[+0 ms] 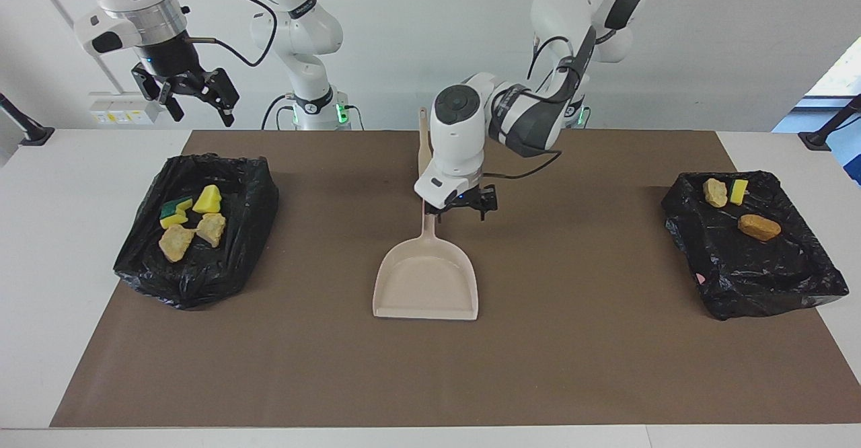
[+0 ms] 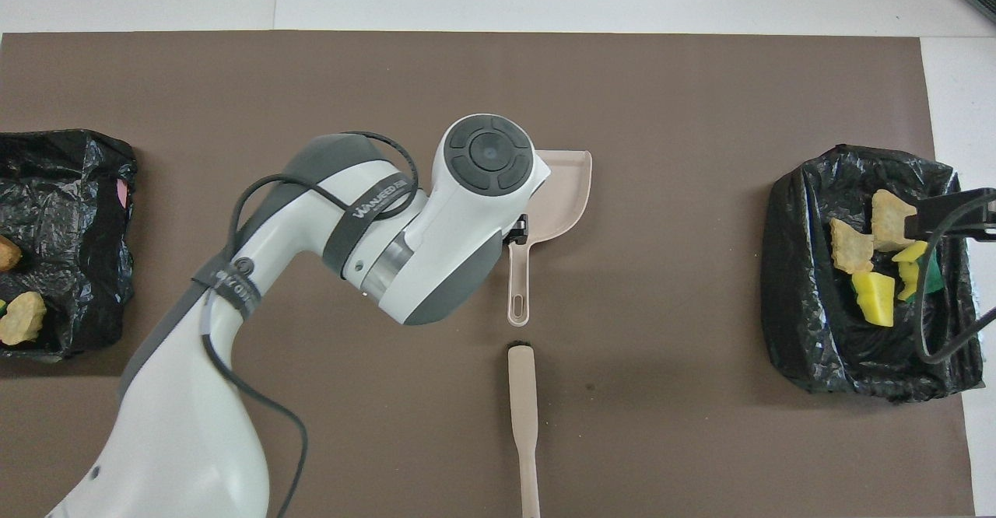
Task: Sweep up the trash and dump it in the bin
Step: 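Set the dustpan down mid-mat and withdraw the left gripper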
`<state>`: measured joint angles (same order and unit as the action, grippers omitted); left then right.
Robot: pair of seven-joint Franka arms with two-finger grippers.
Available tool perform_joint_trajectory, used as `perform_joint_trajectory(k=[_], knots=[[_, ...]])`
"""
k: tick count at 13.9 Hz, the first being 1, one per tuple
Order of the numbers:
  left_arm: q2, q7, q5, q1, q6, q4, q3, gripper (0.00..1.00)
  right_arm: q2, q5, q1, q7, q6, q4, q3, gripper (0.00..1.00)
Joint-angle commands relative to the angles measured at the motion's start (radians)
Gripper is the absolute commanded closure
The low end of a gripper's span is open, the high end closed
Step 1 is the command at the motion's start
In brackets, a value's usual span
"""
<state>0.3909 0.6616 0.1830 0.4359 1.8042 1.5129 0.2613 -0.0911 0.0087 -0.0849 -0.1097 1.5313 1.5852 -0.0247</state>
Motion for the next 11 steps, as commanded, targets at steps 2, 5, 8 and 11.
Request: perform_joint_trajectory(k=[2, 5, 8, 11], knots=[[-0.289, -0.218, -0.063, -0.077, 0.026, 0.281, -0.076, 0.00, -0.012, 0.002, -0.012, 0.010, 0.006, 0.016, -0.003, 0.00], [-0.446, -0.341, -0.091, -0.105, 0.000, 0.368, -0.146, 0.00, -0.010, -0.003, -0.019, 0.008, 0.004, 0.018, 0.014, 0.00], [-0.504, -0.379, -0.121, -0.169, -0.084, 0.331, -0.177, 0.00, -0.009, -0.007, 0.043, 0.008, 0.004, 0.019, 0.045, 0.00], [-0.532, -0.593, -0.209, -0.299, -0.198, 0.229, -0.180, 0.00, -0.009, -0.019, 0.111, 0.010, 0.004, 0.019, 0.107, 0.00]])
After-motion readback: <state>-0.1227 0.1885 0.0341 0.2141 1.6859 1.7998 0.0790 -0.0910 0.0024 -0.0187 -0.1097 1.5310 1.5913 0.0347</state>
